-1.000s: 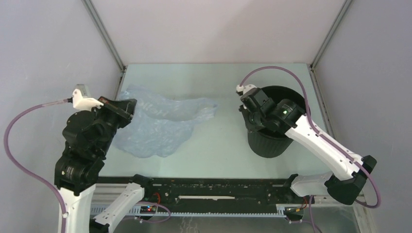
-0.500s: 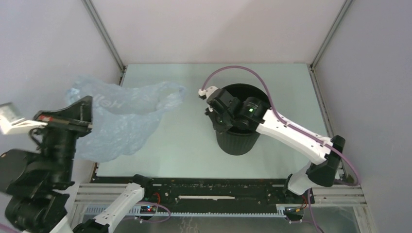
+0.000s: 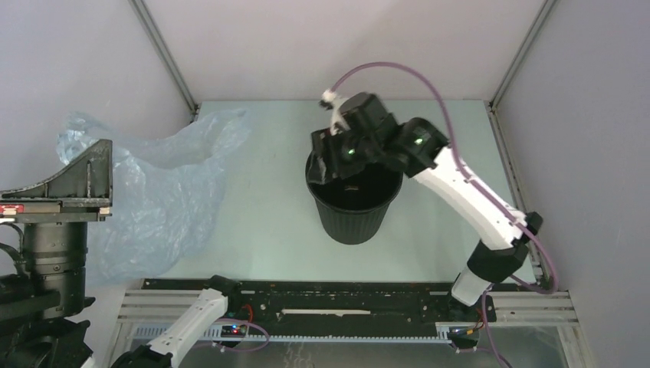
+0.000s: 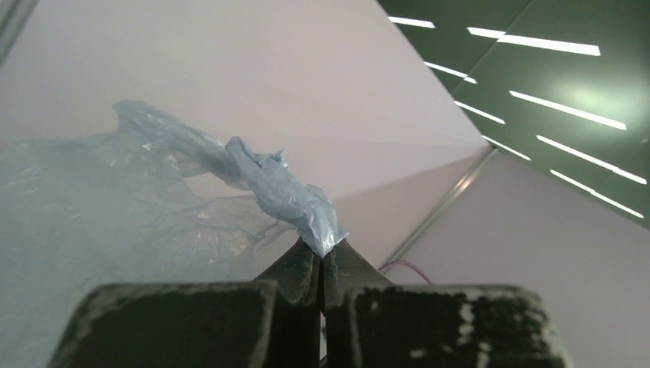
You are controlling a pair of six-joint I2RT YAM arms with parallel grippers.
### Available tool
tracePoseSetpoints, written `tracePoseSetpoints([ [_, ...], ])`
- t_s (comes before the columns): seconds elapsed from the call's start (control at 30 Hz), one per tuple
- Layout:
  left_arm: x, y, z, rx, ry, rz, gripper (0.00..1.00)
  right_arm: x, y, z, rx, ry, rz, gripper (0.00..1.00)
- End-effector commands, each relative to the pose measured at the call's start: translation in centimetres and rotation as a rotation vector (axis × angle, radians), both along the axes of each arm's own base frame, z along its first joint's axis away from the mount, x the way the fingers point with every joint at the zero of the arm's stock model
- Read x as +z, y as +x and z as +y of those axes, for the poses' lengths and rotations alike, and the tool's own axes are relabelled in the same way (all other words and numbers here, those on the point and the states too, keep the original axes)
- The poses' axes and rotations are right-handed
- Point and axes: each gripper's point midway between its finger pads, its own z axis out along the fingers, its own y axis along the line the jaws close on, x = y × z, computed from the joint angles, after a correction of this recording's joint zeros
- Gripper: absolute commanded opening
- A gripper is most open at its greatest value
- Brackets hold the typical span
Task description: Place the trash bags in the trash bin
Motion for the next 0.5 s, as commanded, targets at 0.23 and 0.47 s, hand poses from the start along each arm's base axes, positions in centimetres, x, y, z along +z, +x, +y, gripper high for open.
tracePoseSetpoints([
  [0.23, 4.0, -0.9, -6.2, -0.331, 0.058, -0.167, 0.0, 16.7, 1.5, 0.1, -0.057, 0.824, 0.107, 1.0],
  [0.47, 3.2, -1.1, -8.1, -0.445, 0.061, -0.169, 0.0, 16.4, 2.5, 5.1, -0.073, 0.841, 0.363, 0.98],
])
